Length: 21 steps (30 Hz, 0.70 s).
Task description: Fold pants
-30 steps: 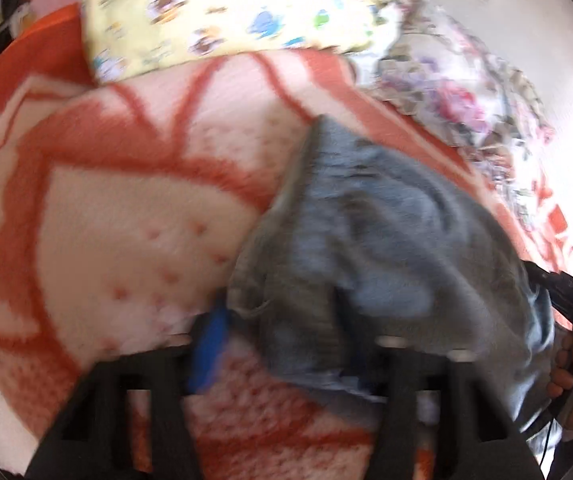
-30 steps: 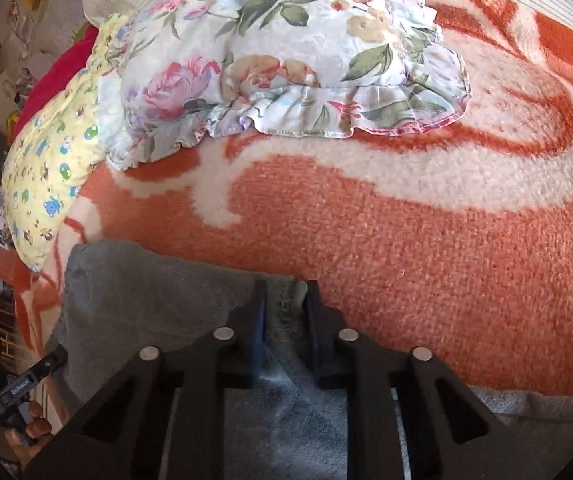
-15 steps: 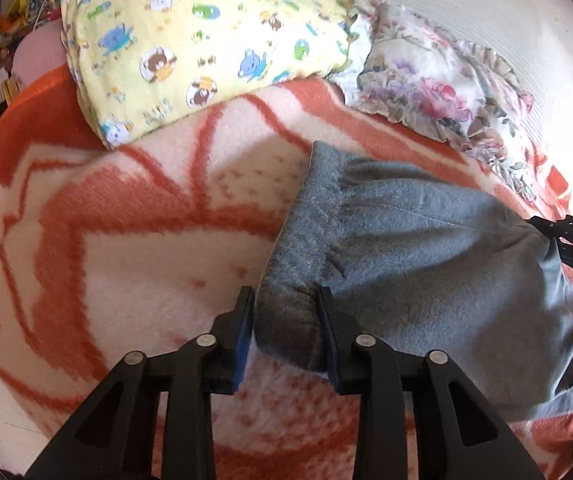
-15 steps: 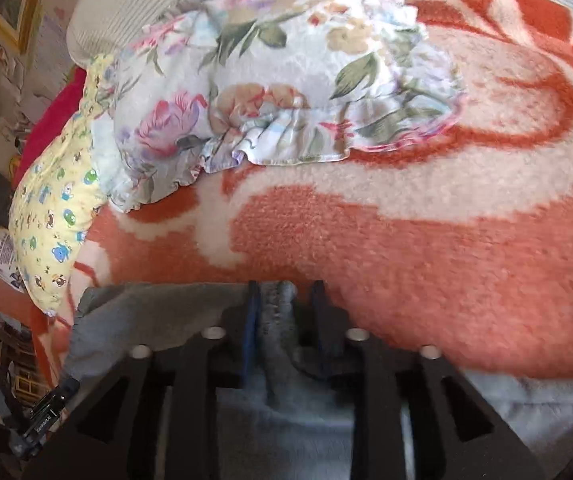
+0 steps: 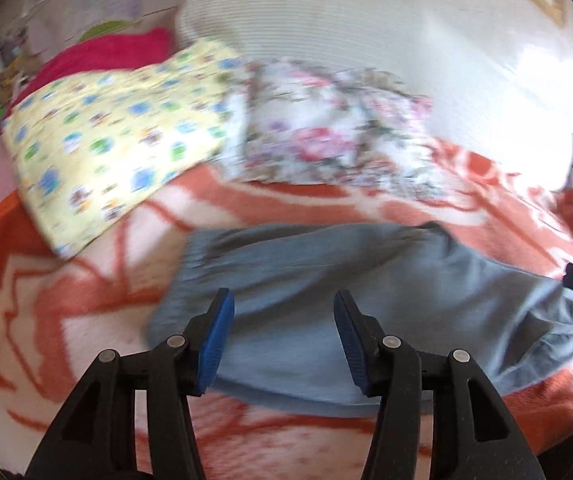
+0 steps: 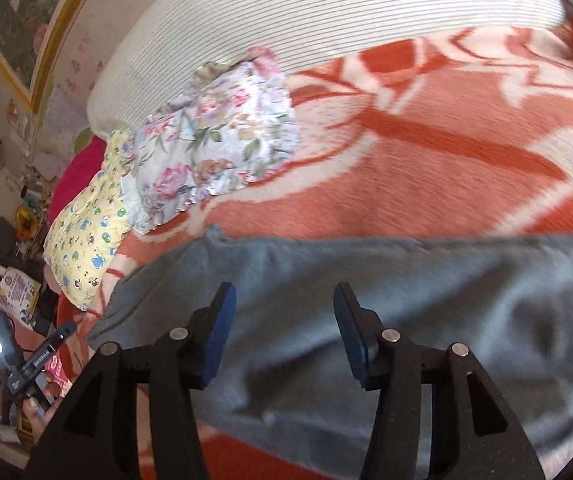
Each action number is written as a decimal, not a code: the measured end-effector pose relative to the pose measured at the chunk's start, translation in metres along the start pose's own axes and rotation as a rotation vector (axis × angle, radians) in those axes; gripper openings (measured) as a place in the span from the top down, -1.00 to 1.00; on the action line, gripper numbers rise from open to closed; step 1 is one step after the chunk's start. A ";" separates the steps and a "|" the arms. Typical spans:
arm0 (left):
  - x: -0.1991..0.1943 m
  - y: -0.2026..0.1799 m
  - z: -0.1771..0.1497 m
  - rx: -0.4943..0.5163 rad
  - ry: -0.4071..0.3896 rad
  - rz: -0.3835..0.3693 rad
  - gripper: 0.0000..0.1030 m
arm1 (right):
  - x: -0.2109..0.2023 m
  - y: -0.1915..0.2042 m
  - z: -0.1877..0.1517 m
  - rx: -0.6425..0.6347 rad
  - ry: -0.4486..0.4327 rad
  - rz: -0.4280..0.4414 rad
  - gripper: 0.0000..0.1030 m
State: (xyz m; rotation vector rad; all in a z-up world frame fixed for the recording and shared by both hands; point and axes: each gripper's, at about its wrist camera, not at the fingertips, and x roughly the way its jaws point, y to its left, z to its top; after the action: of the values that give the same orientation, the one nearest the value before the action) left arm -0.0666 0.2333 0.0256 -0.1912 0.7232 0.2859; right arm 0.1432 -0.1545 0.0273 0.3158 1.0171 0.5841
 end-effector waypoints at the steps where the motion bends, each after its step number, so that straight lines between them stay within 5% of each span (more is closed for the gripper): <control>1: 0.000 -0.014 0.001 0.029 0.000 -0.035 -0.12 | -0.009 -0.008 -0.005 0.014 -0.009 -0.011 -0.02; 12: 0.023 -0.201 -0.015 0.423 0.083 -0.371 -0.17 | -0.130 -0.123 -0.056 0.243 -0.181 -0.242 -0.02; 21: 0.035 -0.307 -0.038 0.669 0.109 -0.448 -0.17 | -0.182 -0.199 -0.048 0.324 -0.280 -0.394 -0.02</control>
State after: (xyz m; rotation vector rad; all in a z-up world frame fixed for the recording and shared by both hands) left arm 0.0331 -0.0597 -0.0033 0.2701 0.8257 -0.4000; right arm 0.0915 -0.4234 0.0302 0.4549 0.8681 0.0137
